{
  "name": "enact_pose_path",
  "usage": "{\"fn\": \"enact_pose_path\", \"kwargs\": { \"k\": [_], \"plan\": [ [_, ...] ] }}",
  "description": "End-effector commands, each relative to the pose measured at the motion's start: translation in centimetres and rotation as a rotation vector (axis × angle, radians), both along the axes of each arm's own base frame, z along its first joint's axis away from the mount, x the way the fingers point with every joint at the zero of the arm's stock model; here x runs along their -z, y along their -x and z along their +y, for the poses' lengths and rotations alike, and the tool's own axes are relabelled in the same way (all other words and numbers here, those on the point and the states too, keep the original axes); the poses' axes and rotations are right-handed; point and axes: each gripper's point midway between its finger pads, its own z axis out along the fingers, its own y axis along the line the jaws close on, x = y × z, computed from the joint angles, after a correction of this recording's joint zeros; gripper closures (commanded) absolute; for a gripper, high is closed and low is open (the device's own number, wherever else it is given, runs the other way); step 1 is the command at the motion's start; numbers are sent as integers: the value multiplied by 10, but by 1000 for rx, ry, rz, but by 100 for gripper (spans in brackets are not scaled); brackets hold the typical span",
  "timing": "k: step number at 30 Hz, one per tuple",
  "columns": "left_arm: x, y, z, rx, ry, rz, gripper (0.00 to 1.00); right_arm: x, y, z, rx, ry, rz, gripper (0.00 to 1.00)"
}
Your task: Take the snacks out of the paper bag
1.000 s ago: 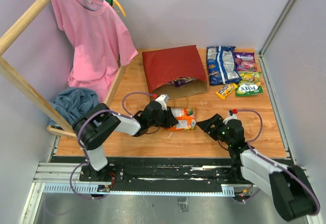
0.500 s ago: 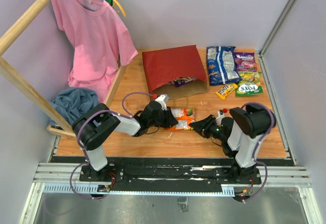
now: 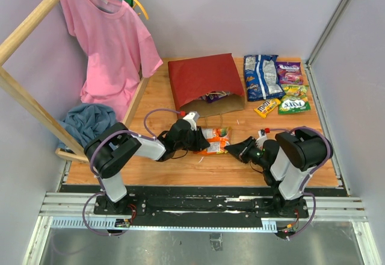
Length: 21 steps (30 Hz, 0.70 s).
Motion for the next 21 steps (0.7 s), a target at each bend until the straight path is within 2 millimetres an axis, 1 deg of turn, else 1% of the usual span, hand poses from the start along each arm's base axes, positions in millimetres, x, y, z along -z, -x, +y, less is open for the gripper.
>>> {"fn": "enact_pose_path", "kwargs": {
  "k": [1,6,10,15,17,19,20,21],
  "plan": [
    [90,56,74,-1,-360,239,72,-3,9,-3,-9,1,-19,91],
    [91,58,77,-4,-366,241,72,-10,12,0,-33,-27,-26,92],
    [90,58,79,-12,-368,238,72,-6,25,-1,-77,-14,2,99],
    [92,58,79,-10,-374,241,72,6,40,0,-160,60,55,99],
    [93,58,79,-10,-374,241,72,14,44,-3,-197,143,84,99],
    [93,58,80,-11,-377,241,72,16,43,-18,-223,325,89,99],
    [93,58,80,-13,-378,240,72,13,43,-30,-221,428,84,99],
    [93,58,80,-13,-379,239,72,-2,36,-41,-213,518,2,99]
  ]
}}
